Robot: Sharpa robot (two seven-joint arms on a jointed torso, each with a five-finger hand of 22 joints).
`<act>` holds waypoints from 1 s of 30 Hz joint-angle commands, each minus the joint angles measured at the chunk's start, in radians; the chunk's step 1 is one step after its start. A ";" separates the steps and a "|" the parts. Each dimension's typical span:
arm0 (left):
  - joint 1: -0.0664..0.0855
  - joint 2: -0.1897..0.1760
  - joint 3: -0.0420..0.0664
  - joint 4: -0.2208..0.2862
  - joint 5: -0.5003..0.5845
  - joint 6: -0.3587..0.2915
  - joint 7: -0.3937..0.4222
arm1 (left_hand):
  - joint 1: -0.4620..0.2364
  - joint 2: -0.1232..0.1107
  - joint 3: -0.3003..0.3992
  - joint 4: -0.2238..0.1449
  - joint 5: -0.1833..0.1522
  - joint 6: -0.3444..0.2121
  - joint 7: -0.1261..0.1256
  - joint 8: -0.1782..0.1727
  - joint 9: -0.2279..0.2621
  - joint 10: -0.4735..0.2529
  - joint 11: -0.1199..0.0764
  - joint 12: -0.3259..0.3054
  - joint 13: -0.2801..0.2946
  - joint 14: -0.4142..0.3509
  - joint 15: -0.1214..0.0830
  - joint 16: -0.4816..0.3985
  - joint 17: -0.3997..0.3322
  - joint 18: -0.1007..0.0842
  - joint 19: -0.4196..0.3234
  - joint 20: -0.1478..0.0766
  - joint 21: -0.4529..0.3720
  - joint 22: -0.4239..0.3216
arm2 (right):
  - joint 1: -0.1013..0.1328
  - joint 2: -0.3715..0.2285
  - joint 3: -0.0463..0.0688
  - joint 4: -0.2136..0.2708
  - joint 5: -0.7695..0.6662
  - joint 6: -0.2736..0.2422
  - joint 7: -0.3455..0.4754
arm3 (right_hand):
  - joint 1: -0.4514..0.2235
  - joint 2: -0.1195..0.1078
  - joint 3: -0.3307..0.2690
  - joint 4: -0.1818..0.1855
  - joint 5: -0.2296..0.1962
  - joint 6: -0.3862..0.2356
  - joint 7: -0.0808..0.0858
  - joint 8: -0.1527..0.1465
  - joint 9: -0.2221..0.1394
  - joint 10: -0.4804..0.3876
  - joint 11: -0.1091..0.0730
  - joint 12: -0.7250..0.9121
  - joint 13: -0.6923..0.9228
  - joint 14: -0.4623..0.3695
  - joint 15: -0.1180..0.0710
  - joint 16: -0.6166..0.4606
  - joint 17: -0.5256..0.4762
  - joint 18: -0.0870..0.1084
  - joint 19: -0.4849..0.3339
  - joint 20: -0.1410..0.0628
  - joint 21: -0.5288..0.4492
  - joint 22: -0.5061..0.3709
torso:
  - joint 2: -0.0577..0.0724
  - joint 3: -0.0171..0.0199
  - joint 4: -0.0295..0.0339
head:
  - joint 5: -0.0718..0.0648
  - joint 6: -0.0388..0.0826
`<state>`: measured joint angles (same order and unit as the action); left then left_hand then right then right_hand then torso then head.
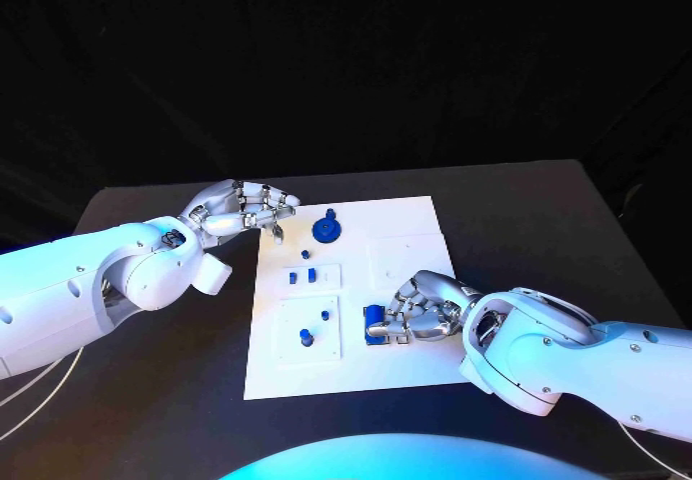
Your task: Assemble the parts on the task board
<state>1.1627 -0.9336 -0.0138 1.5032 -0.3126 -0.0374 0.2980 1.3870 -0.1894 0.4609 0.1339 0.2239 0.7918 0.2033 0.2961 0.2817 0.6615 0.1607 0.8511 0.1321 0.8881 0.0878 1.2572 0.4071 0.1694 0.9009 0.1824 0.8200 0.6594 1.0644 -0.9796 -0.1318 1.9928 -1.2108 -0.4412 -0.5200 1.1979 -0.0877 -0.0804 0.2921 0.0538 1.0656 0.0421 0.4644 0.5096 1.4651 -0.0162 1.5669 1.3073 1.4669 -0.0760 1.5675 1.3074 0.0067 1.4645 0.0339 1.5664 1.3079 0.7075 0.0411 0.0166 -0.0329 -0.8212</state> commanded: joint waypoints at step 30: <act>0.000 -0.003 0.000 0.005 0.016 0.024 -0.002 | 0.002 0.010 -0.003 0.009 0.006 -0.004 0.020 0.006 -0.002 -0.004 0.002 -0.006 -0.002 -0.007 0.004 -0.005 0.001 0.015 0.010 0.002 0.002 0.000 | -0.009 0.010 -0.001 -0.030 -0.041 0.060 0.018 | 0.149 0.034 0.123 -0.006 0.008 0.005 -0.019 0.045 0.007 0.106 -0.028 0.004 0.264 0.104 -0.024 0.003 0.263 -0.007 0.106 -0.023 0.004 0.263 | 0.000 0.0000 0.0006 | -0.002 -0.001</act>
<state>1.1626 -0.9378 -0.0145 1.5075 -0.3073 -0.0322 0.2925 1.3870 -0.1894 0.4581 0.1366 0.2239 0.7918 0.2034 0.2960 0.2818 0.6615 0.1607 0.8511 0.1313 0.8843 0.0916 1.2572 0.4071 0.1694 0.9044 0.1861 0.8200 0.6595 1.0601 -0.9669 -0.1292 1.9700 -1.2424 -0.3935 -0.4995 1.3387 -0.0513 0.0390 0.2856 0.0612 1.0707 0.0252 0.5070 0.5142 1.4668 -0.0357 1.5669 1.3079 1.4647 -0.0952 1.5675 1.3081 0.0066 1.4680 0.0161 1.5664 1.3075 0.7077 0.0404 0.0173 -0.0359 -0.8228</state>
